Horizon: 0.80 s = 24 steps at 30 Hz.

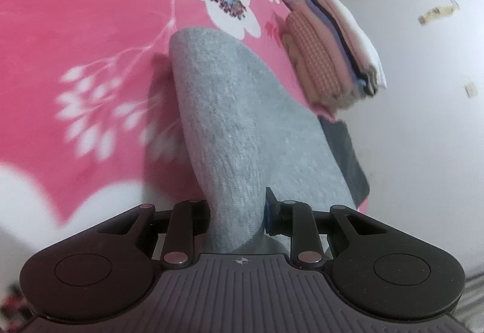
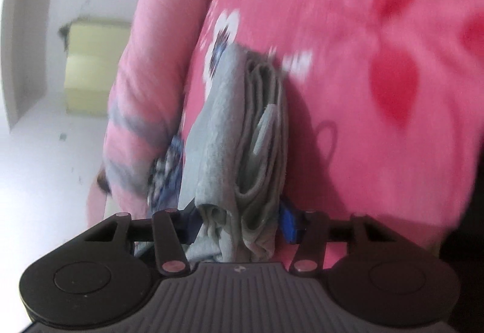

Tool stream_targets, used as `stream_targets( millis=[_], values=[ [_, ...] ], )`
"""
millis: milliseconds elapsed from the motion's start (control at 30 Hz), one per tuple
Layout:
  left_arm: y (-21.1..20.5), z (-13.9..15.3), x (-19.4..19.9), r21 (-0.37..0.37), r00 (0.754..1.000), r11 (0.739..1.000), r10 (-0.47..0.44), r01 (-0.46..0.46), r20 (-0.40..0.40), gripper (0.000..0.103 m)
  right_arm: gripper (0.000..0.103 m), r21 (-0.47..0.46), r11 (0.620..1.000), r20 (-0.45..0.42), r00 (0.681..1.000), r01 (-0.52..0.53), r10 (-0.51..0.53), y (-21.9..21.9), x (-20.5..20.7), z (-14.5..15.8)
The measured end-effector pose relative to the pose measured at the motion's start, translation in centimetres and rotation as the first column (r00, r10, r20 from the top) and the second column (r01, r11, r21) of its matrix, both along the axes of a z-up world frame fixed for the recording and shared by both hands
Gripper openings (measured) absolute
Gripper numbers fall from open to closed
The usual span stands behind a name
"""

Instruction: Fold clothes

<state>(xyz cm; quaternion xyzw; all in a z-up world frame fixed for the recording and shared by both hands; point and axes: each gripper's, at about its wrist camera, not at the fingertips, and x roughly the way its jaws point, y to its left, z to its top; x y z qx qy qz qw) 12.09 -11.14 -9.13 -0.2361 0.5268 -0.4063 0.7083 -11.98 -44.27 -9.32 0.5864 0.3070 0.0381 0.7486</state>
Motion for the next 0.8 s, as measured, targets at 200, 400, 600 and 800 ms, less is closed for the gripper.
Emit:
stream_targets(
  millis=[200,400,600,800],
  values=[
    [1.2,-1.1,0.0,-0.023,0.999,0.999,-0.036,0.036,0.009,0.034,0.066,-0.137,0.99,0.042,0.999,0.032,-0.027,1.0,-3.1,0.3],
    [1.0,-1.4,0.2,-0.015,0.999,0.999,-0.04,0.04,0.015,0.039,0.089,-0.251,0.959,0.142,0.985,0.13,-0.096,-2.1,-6.6,2.2],
    [1.1,-2.1,0.2,-0.037,0.999,0.999,0.028,-0.029,-0.027,0.042,0.093,-0.098,0.985,0.183,0.975,0.144,-0.124,-7.5,-3.3,0.5],
    [1.3,-2.5,0.1,-0.034,0.997,0.997,0.067,-0.069,-0.039,0.043,0.093,-0.061,0.998,0.187,0.982,0.018,-0.006,-8.1,4.6,-0.1]
  ],
)
